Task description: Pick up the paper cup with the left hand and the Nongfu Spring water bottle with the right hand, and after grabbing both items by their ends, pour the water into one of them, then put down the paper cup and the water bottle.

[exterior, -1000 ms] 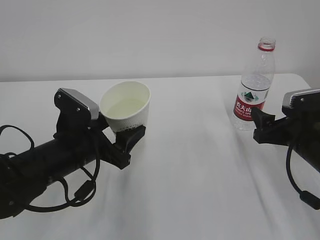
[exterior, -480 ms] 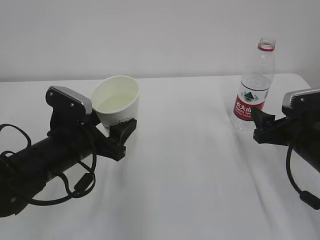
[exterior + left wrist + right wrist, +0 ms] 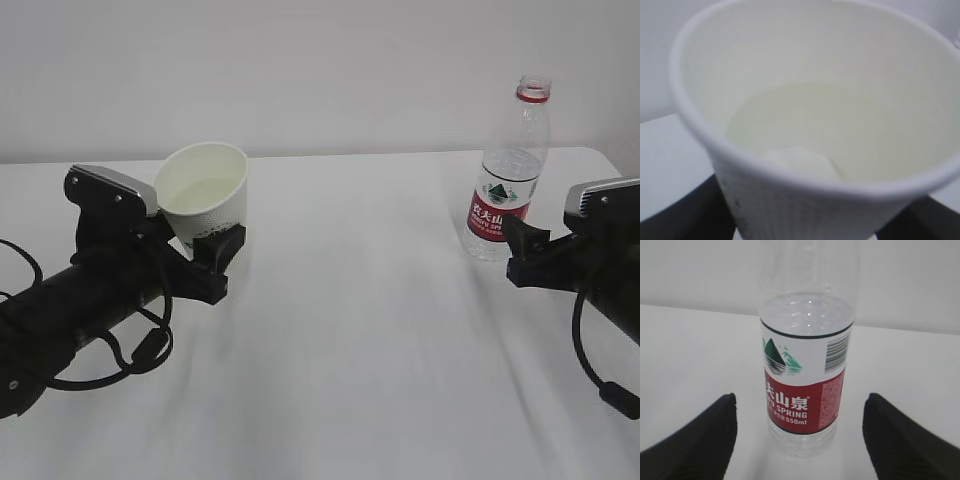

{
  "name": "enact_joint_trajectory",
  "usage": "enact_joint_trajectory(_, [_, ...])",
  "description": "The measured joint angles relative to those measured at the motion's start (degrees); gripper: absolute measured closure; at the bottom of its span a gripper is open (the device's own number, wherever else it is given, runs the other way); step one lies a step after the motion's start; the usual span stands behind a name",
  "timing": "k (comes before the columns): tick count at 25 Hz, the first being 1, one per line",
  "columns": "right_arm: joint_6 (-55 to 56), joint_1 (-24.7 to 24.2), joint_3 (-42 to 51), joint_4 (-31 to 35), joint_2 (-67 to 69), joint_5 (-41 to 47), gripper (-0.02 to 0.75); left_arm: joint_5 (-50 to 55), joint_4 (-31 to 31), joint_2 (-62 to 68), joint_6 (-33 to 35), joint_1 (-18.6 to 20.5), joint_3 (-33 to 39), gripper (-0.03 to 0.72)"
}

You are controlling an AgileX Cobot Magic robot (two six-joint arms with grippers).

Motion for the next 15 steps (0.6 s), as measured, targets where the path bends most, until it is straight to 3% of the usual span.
enact_joint_trajectory(15, [0.0, 0.0, 0.0, 0.0, 0.0, 0.0, 0.144, 0.0, -0.1, 0.0, 0.0, 5.8, 0.0, 0.166])
